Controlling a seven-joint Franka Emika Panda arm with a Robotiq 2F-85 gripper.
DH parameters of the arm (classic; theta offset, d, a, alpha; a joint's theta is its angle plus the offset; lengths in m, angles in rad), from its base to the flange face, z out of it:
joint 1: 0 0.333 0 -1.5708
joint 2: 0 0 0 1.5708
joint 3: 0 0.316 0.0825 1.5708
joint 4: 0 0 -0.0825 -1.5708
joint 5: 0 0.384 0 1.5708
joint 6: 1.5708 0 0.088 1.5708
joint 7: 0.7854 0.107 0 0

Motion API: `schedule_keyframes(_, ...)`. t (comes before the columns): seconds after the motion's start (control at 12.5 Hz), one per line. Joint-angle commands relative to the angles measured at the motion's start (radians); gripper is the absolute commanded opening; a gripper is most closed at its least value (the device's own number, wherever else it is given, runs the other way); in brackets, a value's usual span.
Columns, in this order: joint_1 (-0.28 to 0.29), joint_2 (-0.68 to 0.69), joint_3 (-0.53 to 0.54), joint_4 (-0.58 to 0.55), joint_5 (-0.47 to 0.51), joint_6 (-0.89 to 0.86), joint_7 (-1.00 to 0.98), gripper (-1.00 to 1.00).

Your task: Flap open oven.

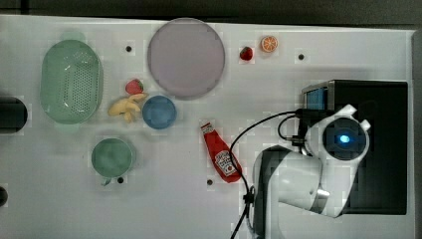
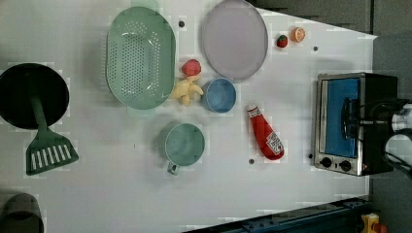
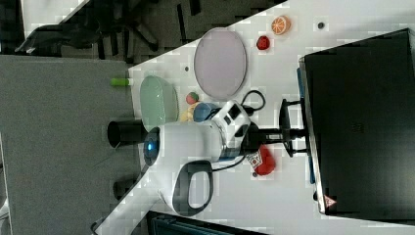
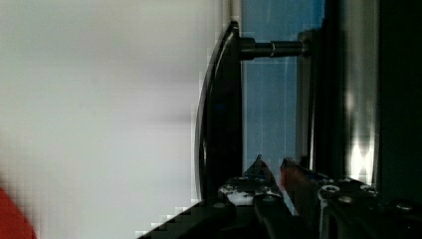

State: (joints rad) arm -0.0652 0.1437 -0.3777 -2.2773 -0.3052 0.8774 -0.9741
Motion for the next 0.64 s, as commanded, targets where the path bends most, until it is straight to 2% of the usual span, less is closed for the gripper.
schedule_keyframes(0.08, 0.071, 0.009, 0.066, -0.042, -0.082, -0.005, 0.185, -0.65)
schedule_keyframes(0.32, 0.095, 0.038, 0.111, -0.051, -0.226, -0.016, 0.428, -0.65)
schedule_keyframes(0.64, 0.133, 0.126, 0.164, -0.045, -0.380, -0.020, 0.632, -0.65)
